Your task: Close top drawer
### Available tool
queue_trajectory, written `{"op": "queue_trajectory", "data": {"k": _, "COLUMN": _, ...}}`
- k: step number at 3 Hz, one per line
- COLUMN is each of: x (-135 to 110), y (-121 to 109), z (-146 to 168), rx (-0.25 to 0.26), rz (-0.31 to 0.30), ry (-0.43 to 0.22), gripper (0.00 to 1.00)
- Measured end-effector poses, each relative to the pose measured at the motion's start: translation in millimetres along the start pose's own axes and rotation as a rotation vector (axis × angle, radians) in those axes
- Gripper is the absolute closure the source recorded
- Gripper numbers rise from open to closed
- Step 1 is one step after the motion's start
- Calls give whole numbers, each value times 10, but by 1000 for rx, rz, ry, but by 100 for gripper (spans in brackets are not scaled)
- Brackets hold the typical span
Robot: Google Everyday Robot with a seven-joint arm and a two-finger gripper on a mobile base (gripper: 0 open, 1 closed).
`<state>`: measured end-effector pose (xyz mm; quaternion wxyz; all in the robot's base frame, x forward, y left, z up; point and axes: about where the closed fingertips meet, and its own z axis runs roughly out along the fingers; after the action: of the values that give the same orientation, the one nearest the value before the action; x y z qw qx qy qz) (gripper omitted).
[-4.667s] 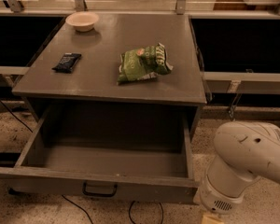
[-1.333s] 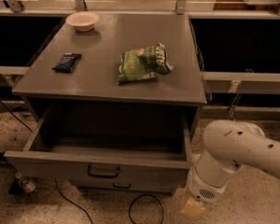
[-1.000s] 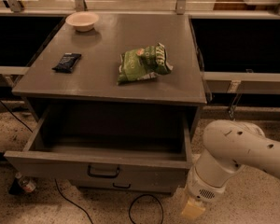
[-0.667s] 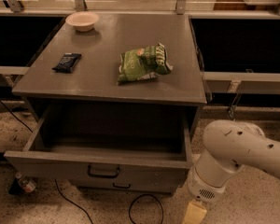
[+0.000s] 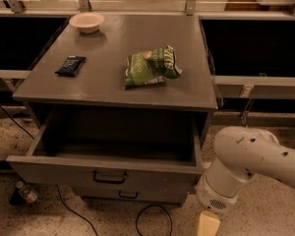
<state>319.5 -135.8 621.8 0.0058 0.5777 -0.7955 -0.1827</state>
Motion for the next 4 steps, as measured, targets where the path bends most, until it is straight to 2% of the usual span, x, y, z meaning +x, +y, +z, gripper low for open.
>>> {"op": "queue_trajectory", "data": {"k": 1, "x": 0, "y": 0, "z": 0, "rx": 0, "rz": 0, "ry": 0, "gripper": 18}}
{"op": "queue_trajectory", "data": {"k": 4, "x": -2, "y": -2, "z": -1, "rx": 1, "rz": 0, "ry": 0, "gripper": 97}}
